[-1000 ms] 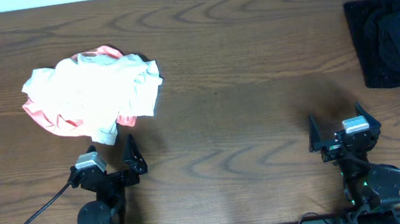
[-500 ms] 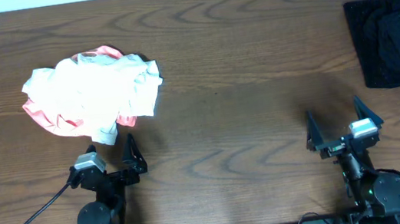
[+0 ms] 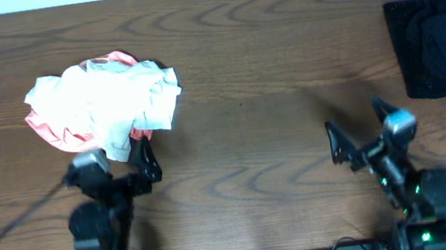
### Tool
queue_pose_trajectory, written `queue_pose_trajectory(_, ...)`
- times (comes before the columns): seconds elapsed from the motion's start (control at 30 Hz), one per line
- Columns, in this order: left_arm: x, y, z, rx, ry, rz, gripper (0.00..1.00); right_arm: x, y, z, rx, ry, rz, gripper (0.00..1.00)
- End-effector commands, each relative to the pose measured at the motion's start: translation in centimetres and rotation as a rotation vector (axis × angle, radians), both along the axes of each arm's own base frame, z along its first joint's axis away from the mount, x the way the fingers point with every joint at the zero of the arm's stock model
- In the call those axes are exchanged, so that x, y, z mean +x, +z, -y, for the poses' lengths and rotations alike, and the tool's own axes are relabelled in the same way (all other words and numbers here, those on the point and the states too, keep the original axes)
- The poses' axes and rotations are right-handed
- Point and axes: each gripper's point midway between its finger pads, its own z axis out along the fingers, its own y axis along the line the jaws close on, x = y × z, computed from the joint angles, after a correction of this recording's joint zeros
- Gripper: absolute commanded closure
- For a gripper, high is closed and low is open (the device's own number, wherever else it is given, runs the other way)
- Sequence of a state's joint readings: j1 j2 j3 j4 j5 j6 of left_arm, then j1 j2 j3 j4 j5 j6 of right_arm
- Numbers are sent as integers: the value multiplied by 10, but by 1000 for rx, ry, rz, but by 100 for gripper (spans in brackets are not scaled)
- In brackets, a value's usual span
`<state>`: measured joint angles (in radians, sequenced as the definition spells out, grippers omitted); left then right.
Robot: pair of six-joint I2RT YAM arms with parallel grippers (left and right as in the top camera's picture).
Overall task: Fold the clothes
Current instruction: 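Reach both grippers to the clothes pile and grasp the white T-shirt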
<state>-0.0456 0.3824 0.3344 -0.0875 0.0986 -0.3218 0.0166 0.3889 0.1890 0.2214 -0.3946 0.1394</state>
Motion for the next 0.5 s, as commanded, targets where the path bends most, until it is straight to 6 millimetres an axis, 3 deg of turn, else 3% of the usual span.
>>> queue_pose_trajectory(0.0,22,26,1,-3,0,-81,2,22,37,-15,21,103,-43,1)
queue_pose_trajectory(0.2,57,28,2,107,-42,-373,2,89,56,-50,42,316,-238,1)
queue_pose_trajectory(0.33,74,15,3,204,-102,-551,2,134,41,-85,2,413,-388,1)
queue_pose_trajectory(0.47,89,-1,3,266,-147,-617,2,156,19,-131,-57,520,-508,1)
